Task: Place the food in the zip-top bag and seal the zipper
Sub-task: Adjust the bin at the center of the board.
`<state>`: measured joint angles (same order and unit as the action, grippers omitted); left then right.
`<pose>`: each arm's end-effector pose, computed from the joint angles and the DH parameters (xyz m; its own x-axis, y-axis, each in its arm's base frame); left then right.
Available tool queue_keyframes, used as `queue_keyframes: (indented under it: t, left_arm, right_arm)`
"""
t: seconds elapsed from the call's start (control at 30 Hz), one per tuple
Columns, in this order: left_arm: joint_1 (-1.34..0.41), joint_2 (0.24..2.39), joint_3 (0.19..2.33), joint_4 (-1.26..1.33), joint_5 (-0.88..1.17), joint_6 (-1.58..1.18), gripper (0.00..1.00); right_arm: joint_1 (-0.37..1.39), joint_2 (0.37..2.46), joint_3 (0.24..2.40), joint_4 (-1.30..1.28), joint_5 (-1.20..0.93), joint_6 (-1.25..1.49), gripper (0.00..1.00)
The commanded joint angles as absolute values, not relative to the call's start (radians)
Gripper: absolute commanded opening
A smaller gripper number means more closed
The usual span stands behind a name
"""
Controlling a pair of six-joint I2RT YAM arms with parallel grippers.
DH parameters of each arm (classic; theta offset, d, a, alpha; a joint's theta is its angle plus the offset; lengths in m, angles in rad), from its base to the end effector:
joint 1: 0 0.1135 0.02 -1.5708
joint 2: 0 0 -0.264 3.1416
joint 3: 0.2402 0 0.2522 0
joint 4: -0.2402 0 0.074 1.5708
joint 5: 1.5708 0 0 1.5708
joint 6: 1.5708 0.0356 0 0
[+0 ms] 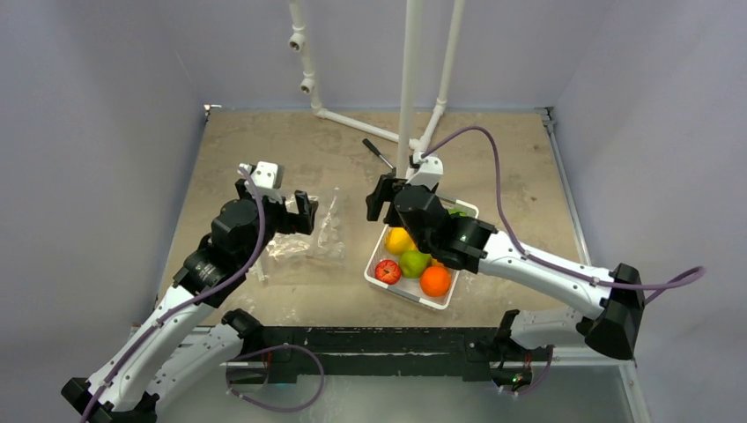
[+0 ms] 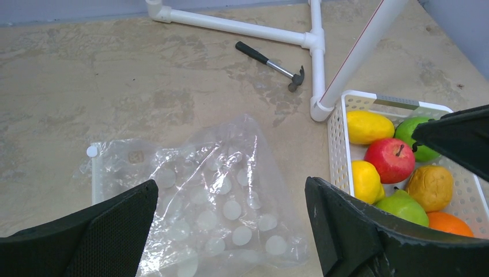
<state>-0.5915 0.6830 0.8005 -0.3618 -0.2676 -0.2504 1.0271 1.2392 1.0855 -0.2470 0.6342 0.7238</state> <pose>0.1352 -0.0795 0.3422 -0.2750 -0.1031 -0.9559 0.2649 0.9476 -0.1785 0.1628 0.2286 0.3449 -0.4208 0.3351 -0.8430 -0.1714 0.8832 0.4366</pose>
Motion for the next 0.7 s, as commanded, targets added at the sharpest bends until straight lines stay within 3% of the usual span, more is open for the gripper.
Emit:
queue_keyframes:
  t: [0.0, 0.47, 0.67]
  left_arm:
    - [-0.590, 0.673, 0.838, -0.351, -0.281, -0.252, 0.97]
    - [-0.592, 0.672, 0.838, -0.351, -0.265, -0.255, 0.97]
    - [-0.591, 0.670, 0.838, -0.350, -0.258, -0.257, 0.97]
  right_arm:
    - [1.026, 1.287, 1.124, -0.293, 0.610, 0.802, 0.80]
    - [0.995, 1.455, 1.124, -0.345, 0.620, 0.861, 0.63]
    - [0.974, 1.503, 1.122, -0.346, 0.613, 0.854, 0.60]
